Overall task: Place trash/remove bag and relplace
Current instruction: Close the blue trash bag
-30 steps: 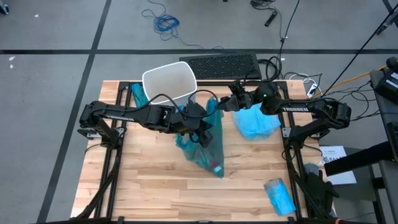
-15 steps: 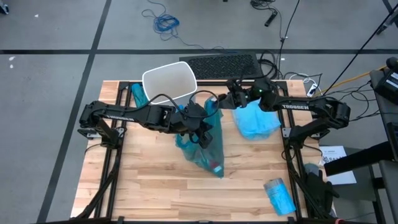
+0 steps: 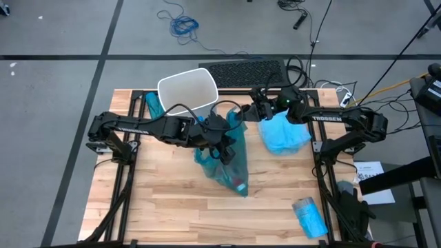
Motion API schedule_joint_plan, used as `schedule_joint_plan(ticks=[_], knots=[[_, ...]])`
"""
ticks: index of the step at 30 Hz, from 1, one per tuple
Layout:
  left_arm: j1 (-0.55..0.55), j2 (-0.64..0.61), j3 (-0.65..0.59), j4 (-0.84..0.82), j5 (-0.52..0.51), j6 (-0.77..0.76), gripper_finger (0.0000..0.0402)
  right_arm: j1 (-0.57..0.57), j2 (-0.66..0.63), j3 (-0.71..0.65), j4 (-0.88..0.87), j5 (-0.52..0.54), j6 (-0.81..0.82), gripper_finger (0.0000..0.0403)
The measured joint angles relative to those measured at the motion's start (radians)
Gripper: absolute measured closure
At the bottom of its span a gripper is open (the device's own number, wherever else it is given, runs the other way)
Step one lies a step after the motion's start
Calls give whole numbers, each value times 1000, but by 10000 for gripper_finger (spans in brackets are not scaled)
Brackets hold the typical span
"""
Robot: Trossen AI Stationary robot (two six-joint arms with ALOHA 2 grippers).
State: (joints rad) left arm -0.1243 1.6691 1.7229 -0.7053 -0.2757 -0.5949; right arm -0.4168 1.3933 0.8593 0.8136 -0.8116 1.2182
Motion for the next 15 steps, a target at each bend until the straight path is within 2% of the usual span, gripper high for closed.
schedule_joint_plan(ticks=[5,10,15], knots=[[1,0,0,1,4,0,402,21,17,52,1,-10,-5,298],[1,0,0,0,5,0,402,51,95,122,-7,-56,0,298],[-5,0,0,-2,6,0,402,61,110,129,-29,-85,-15,298]])
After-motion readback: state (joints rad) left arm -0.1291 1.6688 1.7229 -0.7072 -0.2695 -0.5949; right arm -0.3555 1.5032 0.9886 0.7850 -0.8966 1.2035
